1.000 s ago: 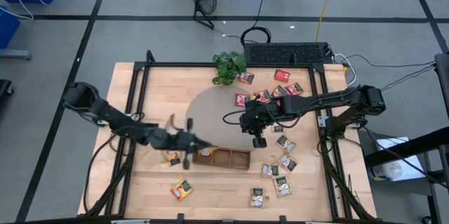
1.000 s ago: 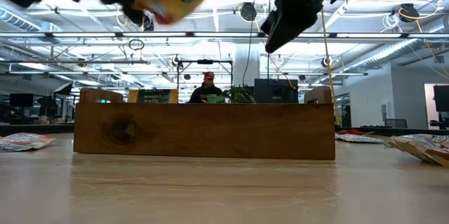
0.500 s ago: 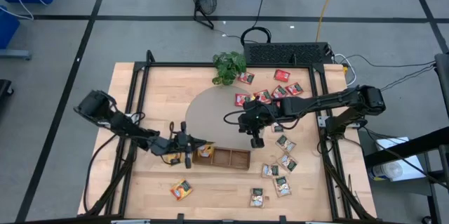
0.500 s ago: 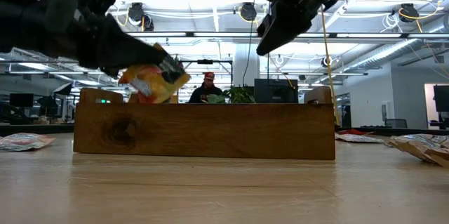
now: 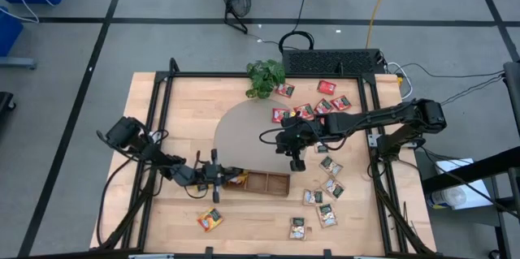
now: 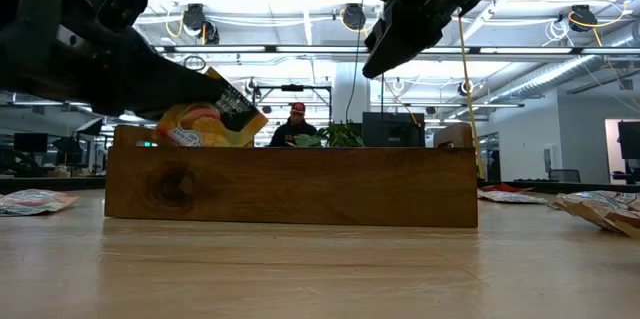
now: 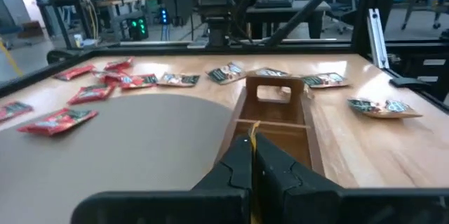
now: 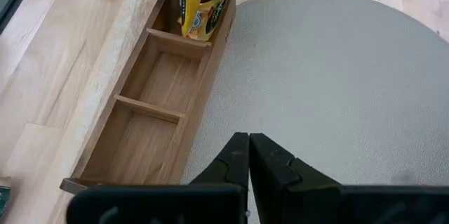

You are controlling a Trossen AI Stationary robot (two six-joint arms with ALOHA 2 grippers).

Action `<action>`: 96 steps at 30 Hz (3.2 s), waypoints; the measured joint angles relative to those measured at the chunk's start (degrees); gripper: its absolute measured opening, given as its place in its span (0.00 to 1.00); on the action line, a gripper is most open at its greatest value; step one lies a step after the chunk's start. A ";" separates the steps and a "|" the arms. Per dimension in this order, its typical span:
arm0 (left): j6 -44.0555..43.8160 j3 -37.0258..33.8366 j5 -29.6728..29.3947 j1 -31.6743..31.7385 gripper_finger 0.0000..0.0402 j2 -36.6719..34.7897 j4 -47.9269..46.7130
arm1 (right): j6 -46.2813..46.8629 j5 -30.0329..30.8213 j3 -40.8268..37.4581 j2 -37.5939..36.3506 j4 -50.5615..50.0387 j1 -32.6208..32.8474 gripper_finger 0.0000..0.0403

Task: Pick & Place Tea
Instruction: Put the top orange tea bag into the left slot of the wooden organizer

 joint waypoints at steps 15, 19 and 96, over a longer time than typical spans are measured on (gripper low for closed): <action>-4.47 0.00 -0.20 0.10 0.24 0.00 -0.33 | 0.09 0.00 0.00 0.00 1.05 -0.02 0.01; -4.09 0.00 -0.42 0.10 0.34 0.00 -0.35 | 0.09 0.00 0.00 0.00 0.85 -0.02 0.01; -13.54 53.38 39.51 13.28 0.01 2.58 -122.43 | 2.91 0.28 -40.70 -27.50 43.03 -0.55 0.00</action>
